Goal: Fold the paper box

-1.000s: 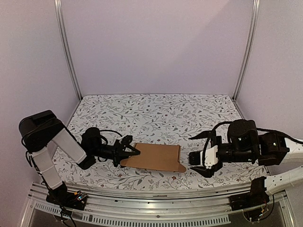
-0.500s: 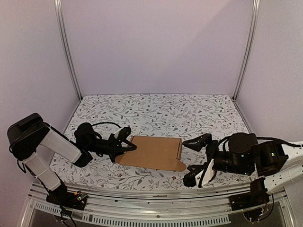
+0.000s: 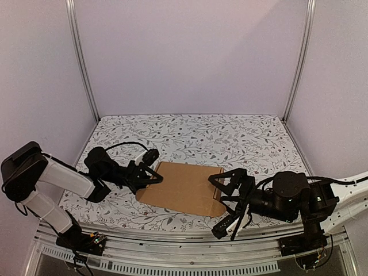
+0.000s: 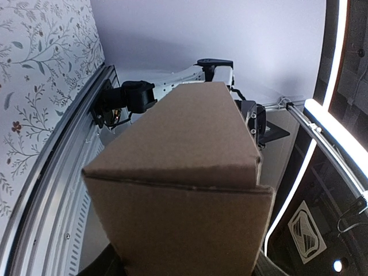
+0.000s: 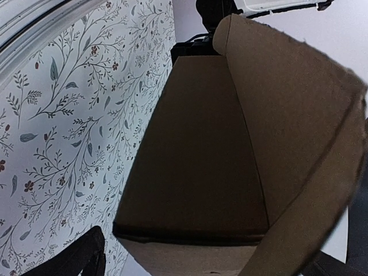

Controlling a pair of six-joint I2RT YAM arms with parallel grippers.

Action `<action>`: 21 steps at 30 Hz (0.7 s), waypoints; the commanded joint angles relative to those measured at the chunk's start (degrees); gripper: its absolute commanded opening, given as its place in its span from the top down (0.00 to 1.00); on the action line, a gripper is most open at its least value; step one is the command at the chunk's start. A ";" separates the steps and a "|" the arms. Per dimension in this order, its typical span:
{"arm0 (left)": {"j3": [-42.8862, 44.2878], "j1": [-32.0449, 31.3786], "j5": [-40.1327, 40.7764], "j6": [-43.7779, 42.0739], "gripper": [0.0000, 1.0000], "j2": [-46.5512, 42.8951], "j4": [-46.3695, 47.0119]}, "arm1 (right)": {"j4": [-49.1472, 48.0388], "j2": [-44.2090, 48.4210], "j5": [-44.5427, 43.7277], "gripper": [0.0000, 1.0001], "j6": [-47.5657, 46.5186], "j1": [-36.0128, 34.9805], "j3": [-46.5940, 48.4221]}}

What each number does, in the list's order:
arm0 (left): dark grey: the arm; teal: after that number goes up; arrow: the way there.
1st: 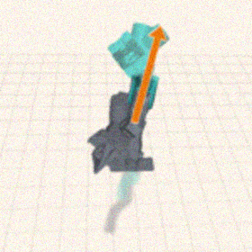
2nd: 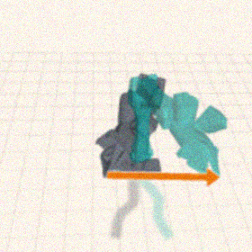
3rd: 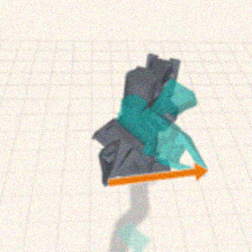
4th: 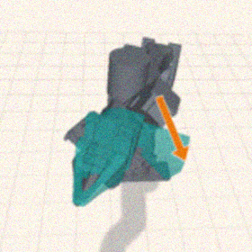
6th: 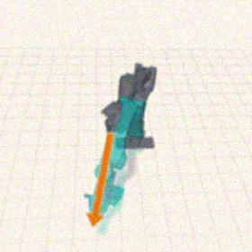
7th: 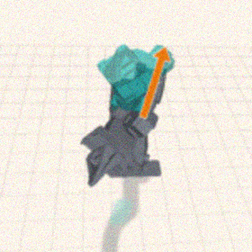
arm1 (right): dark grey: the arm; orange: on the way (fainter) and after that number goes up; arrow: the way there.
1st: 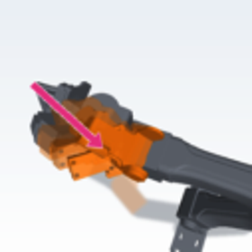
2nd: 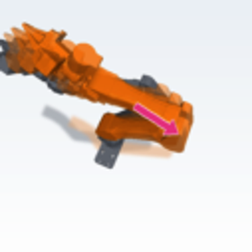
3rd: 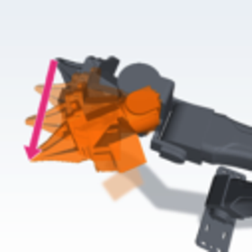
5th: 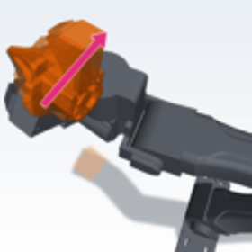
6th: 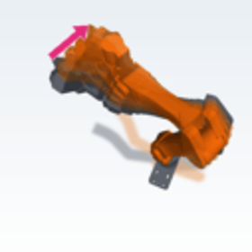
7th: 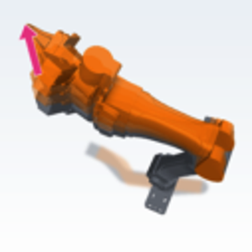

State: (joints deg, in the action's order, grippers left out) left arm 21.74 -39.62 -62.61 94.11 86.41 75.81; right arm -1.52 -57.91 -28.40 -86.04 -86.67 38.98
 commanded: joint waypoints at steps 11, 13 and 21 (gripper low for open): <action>0.72 -2.04 -1.18 -1.96 0.58 -0.44 11.30 | -5.16 -2.82 -2.49 0.25 -7.03 -0.69 0.35; 0.66 -2.12 -1.16 -1.95 0.58 0.21 11.26 | -5.16 -2.74 -2.72 0.31 -6.58 -0.76 0.23; 0.93 -2.13 -0.72 -1.65 0.44 0.72 11.14 | -5.16 -2.49 -4.90 0.54 -4.88 -1.58 0.14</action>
State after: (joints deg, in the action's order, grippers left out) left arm 21.76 -40.99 -62.61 92.75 86.39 76.31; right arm -5.69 -60.34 -31.33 -91.68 -87.48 38.98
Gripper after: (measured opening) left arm 0.524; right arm 0.504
